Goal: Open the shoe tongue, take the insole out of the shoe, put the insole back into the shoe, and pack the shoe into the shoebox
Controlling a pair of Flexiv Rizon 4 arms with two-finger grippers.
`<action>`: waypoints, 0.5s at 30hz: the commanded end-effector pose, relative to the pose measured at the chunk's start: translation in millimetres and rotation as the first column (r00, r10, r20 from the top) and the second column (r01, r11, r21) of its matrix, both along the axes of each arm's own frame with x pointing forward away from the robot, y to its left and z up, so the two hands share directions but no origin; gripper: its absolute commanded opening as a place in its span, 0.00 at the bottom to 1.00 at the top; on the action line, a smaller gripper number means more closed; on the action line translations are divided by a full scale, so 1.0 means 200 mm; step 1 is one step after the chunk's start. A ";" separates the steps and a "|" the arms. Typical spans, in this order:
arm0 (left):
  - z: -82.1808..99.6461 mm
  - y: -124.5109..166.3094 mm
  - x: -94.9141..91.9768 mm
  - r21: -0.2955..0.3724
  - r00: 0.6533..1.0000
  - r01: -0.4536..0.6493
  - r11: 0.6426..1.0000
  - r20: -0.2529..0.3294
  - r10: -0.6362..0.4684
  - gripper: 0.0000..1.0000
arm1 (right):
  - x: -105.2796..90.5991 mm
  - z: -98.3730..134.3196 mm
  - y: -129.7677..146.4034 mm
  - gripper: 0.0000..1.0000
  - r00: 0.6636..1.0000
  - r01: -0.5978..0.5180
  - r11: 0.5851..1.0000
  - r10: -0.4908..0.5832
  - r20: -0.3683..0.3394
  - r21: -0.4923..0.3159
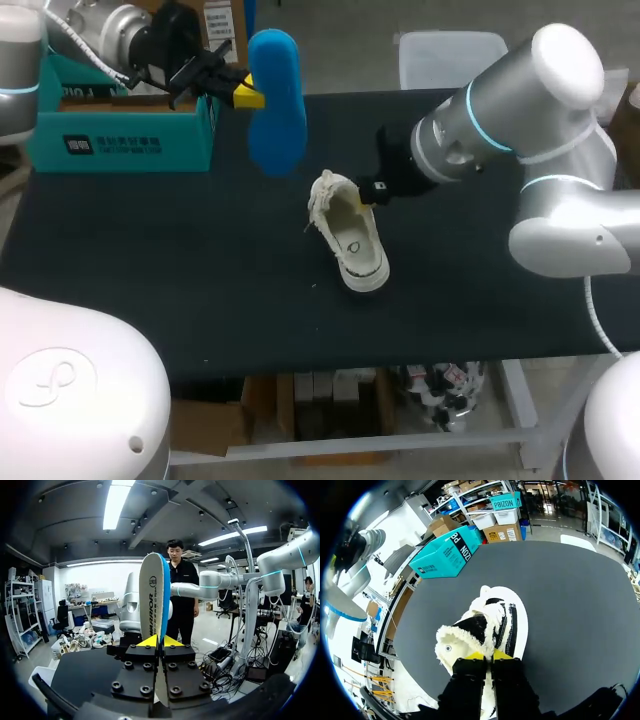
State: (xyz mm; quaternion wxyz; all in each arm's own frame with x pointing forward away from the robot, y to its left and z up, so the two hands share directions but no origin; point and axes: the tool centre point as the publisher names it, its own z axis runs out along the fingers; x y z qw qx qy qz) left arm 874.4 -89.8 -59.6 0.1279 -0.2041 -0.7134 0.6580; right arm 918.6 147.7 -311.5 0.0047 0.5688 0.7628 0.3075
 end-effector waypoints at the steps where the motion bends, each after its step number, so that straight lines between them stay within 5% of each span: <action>1: -0.03 0.02 -0.01 -0.019 1.000 -0.005 1.000 -0.019 0.005 0.00 | -0.01 -0.03 0.04 0.00 0.989 0.071 0.996 -0.077 0.123 0.052; 15: -0.06 0.00 -0.05 -0.012 0.999 -0.011 1.000 -0.039 0.011 0.00 | -0.06 -0.09 0.06 0.00 0.985 0.111 0.990 -0.122 0.125 0.092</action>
